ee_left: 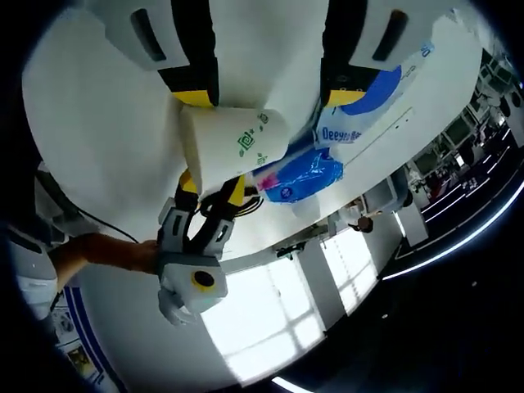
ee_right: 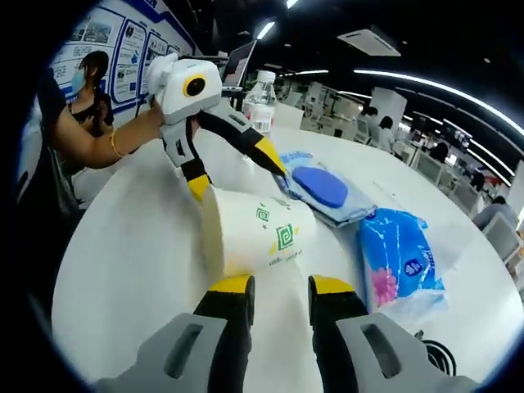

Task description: Arrange the tabletop items into an orderly group along one side of the table until the central work area is clear of visible clutter.

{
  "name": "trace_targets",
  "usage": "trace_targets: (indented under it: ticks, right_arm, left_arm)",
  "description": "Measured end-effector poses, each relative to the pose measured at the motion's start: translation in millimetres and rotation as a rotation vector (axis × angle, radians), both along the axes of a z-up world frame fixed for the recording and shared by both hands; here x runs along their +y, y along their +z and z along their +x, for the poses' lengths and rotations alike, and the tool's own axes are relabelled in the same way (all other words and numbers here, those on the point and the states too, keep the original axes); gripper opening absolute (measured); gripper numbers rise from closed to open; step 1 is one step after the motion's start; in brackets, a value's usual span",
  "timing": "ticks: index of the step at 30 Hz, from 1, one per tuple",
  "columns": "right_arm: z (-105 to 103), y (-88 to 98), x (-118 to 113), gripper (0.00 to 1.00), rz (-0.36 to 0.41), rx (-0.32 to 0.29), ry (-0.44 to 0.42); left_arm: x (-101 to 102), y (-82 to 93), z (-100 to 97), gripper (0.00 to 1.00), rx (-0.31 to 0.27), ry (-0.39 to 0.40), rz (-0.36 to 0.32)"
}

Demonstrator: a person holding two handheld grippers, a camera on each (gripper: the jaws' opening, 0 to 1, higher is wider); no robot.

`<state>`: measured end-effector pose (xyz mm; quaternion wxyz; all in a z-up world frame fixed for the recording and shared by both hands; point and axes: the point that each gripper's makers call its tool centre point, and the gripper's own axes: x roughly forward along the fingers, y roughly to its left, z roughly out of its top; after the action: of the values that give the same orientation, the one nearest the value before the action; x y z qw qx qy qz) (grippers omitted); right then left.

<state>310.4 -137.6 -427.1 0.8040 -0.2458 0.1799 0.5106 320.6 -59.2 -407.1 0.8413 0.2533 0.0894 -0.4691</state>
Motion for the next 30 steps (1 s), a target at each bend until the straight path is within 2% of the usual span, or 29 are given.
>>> trace_targets:
  ticks: [5,12,18,21,27,30]
  right_arm:
    - [-4,12.6,1,0.25,0.058,0.018,0.003]
    - [-10,12.8,4,0.25,0.061,0.025,0.019]
    - [-11,22.1,7,0.24,0.082,0.008,0.028]
    - [-11,24.3,8,0.23,0.085,-0.002,0.034]
    - [-9,25.4,10,0.23,0.092,-0.007,0.037]
    - [-8,28.7,11,0.23,0.100,-0.014,0.043]
  left_arm:
    - [-1,4.8,-4.9,0.49,-0.003,-0.008,-0.011]
    - [-3,9.8,-7.4,0.49,-0.003,-0.017,-0.031]
    - [-9,14.7,-10.8,0.46,-0.010,-0.043,-0.043]
    - [-12,16.1,-11.7,0.41,-0.041,-0.070,-0.034]
    - [-23,13.2,-15.3,0.39,-0.036,-0.108,-0.038]
    - [-27,17.3,-18.0,0.27,-0.066,-0.134,-0.043]
